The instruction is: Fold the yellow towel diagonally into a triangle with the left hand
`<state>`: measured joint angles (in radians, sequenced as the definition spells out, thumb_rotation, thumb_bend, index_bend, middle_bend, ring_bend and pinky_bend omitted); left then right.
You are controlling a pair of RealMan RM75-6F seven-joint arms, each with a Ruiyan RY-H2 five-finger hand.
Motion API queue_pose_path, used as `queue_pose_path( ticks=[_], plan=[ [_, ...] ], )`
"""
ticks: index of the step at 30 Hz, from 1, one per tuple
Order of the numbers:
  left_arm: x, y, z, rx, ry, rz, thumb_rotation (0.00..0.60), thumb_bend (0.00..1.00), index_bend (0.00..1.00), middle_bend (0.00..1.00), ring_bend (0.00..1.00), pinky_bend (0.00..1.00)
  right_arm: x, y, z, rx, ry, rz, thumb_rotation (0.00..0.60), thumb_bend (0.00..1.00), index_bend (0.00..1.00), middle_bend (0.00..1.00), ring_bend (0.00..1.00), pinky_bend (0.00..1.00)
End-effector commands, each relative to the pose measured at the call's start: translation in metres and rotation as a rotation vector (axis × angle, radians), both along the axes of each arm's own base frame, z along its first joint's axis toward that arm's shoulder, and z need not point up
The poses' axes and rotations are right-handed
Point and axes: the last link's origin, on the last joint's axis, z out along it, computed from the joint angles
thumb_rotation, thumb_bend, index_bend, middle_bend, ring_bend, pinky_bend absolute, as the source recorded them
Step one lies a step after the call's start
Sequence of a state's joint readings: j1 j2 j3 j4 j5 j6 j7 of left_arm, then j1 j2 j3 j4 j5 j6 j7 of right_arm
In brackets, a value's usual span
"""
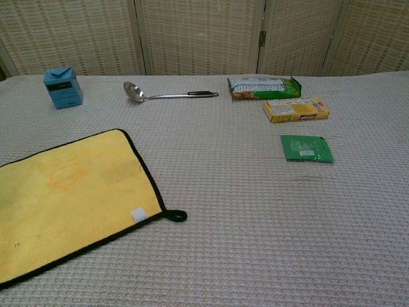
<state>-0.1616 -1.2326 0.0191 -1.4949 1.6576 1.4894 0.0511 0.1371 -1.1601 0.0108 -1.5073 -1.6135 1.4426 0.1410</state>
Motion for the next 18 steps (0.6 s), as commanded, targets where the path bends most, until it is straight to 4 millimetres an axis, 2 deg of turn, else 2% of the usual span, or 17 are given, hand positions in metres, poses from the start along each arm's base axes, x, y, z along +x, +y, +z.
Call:
queue_pose_path(
  ticks=[1, 11, 13, 14, 16, 17, 18],
  plan=[
    [0.0, 0.0, -0.001, 0.0, 0.005, -0.001, 0.6, 0.21, 0.0, 0.0, 0.0, 0.0, 0.0, 0.0, 0.0, 0.0, -0.001, 0.003, 0.6, 0.45, 0.0, 0.0, 0.0, 0.0],
    [0.004, -0.001, -0.002, -0.008, -0.033, -0.044, 0.6, 0.21, 0.0, 0.0, 0.0, 0.0, 0.012, 0.007, 0.0, 0.009, -0.027, 0.046, 0.6, 0.45, 0.0, 0.0, 0.0, 0.0],
    [0.005, 0.002, 0.001, -0.003, -0.034, -0.055, 0.6, 0.21, 0.0, 0.01, 0.01, 0.05, 0.014, 0.009, 0.002, 0.006, -0.034, 0.056, 0.6, 0.45, 0.0, 0.0, 0.0, 0.0],
    [0.008, 0.004, 0.003, -0.001, -0.03, -0.073, 0.6, 0.21, 0.0, 0.08, 0.09, 0.17, 0.015, 0.01, 0.003, 0.005, -0.035, 0.058, 0.6, 0.45, 0.0, 0.0, 0.0, 0.0],
    [0.016, 0.011, 0.007, 0.02, -0.028, -0.136, 0.6, 0.21, 0.03, 0.3, 0.37, 0.48, 0.015, 0.009, 0.003, 0.008, -0.033, 0.058, 0.6, 0.45, 0.0, 0.0, 0.0, 0.0],
    [0.02, 0.015, 0.008, 0.029, -0.028, -0.161, 0.6, 0.21, 0.07, 0.51, 0.61, 0.71, 0.015, 0.008, 0.003, 0.008, -0.034, 0.06, 0.6, 0.45, 0.0, 0.0, 0.0, 0.0],
    [0.023, 0.018, 0.007, 0.028, -0.032, -0.174, 0.6, 0.21, 0.12, 0.67, 0.78, 0.87, 0.015, 0.007, 0.003, 0.007, -0.035, 0.062, 0.6, 0.45, 0.0, 0.0, 0.0, 0.0]
  ],
)
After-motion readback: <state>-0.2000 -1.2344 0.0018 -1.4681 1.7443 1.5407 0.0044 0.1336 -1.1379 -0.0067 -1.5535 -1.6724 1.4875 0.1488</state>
